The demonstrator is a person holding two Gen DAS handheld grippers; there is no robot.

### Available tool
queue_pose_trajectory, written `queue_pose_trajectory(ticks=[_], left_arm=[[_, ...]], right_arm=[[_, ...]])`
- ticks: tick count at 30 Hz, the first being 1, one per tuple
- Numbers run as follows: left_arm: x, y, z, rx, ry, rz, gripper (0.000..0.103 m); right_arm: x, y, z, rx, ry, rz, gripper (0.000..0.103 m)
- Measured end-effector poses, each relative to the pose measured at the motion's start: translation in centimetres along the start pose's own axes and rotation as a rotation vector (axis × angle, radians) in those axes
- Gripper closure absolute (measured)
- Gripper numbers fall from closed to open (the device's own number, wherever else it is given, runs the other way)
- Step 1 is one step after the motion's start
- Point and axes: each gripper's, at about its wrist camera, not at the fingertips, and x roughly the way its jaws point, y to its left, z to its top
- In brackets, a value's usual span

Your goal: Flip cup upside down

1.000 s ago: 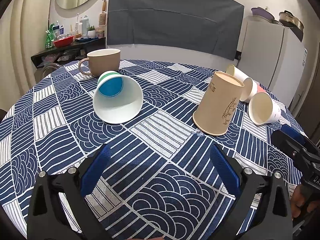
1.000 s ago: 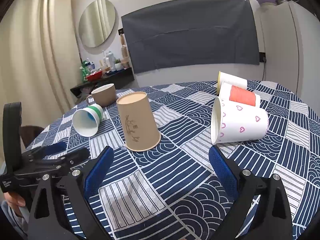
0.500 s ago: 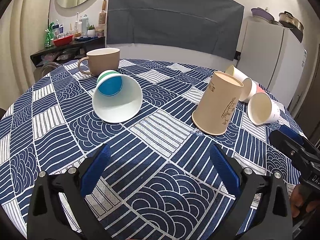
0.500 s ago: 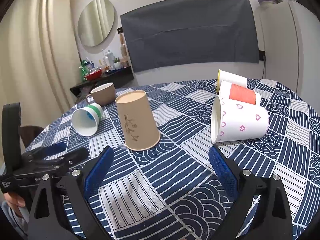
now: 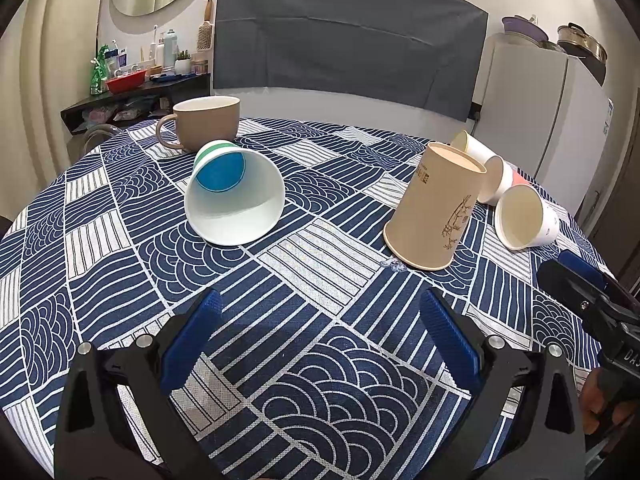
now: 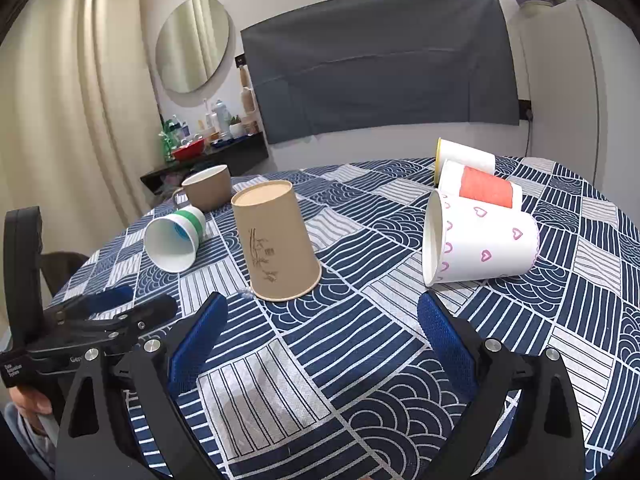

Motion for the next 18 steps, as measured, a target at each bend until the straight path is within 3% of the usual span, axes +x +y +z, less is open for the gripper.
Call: queue_pose_trajectory(ticks=[18], left_arm=[[0.24,-0.63,0.01,0.039,0.012,0.017,0.006]], right_arm=[[0.04,0.09,-0.14,0.004,0.004,0.006,0.011]])
